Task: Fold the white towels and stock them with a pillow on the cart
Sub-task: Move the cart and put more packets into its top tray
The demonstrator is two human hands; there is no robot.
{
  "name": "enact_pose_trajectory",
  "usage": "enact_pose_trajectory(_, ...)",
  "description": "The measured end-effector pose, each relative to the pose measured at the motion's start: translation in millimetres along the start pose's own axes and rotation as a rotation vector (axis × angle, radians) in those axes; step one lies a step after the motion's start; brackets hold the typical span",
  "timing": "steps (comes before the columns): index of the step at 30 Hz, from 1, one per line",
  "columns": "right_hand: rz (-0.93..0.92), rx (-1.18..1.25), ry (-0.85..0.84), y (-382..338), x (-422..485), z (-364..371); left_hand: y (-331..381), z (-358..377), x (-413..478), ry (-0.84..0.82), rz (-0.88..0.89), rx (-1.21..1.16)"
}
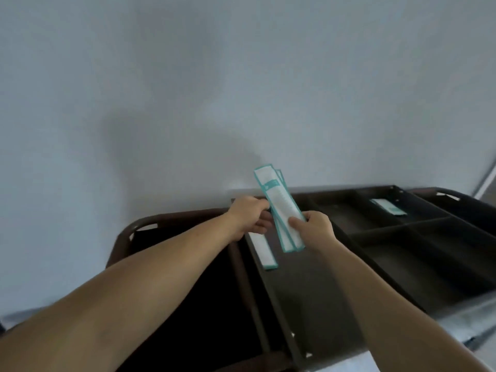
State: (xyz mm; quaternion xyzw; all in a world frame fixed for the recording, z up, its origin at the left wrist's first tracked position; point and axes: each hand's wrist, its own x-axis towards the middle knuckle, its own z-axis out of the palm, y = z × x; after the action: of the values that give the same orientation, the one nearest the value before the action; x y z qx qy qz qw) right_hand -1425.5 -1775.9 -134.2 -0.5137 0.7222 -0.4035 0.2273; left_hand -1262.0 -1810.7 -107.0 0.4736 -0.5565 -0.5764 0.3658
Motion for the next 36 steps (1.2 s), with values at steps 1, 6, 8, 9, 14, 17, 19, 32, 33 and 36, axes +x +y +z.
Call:
enact_pose_trajectory(1, 0.053, -0.039, 0.015, 16.7, 11.7, -9.9, 0.0, 13.2, 7.3, 0.017, -0.01, 0.027)
enact_pose_trajectory(6, 0.183, -0.327, -0.054, 68.7, 48.1, -21.6, -12.3, 41.6, 28.9, 0.084, -0.009, 0.256)
enact_pose_trajectory(8, 0.184, -0.392, -0.06, 74.1, 57.8, -14.6, -14.9, 38.7, 34.1, 0.12, -0.017, 0.28)
enact_pose_trajectory(9, 0.17, -0.409, -0.054, 75.2, 61.4, -10.4, -15.5, 35.0, 37.0, 0.136, -0.017, 0.279)
enact_pose_trajectory(14, -0.059, -0.757, -0.062, 84.4, 65.3, 1.8, -13.3, 16.9, 45.6, 0.233, 0.006, 0.288)
enact_pose_trajectory(17, -0.323, -0.996, -0.089, 86.7, 65.9, 5.0, -10.3, 15.1, 48.0, 0.246, 0.025, 0.263)
enact_pose_trajectory(19, -0.398, -1.052, -0.167, 89.1, 66.7, 10.0, -9.2, 15.9, 48.3, 0.241, 0.026, 0.257)
enact_pose_trajectory(32, -0.108, -1.161, -0.173, 94.0, 71.1, 14.3, -12.6, 4.3, 42.2, 0.273, -0.003, 0.306)
enact_pose_trajectory(33, -0.087, -1.155, -0.184, 92.5, 71.1, 15.1, -12.6, 1.7, 41.1, 0.283, -0.002, 0.315)
enact_pose_trajectory(36, -0.067, -1.132, -0.234, 89.2, 73.8, 14.8, -11.7, -3.5, 37.2, 0.298, -0.008, 0.336)
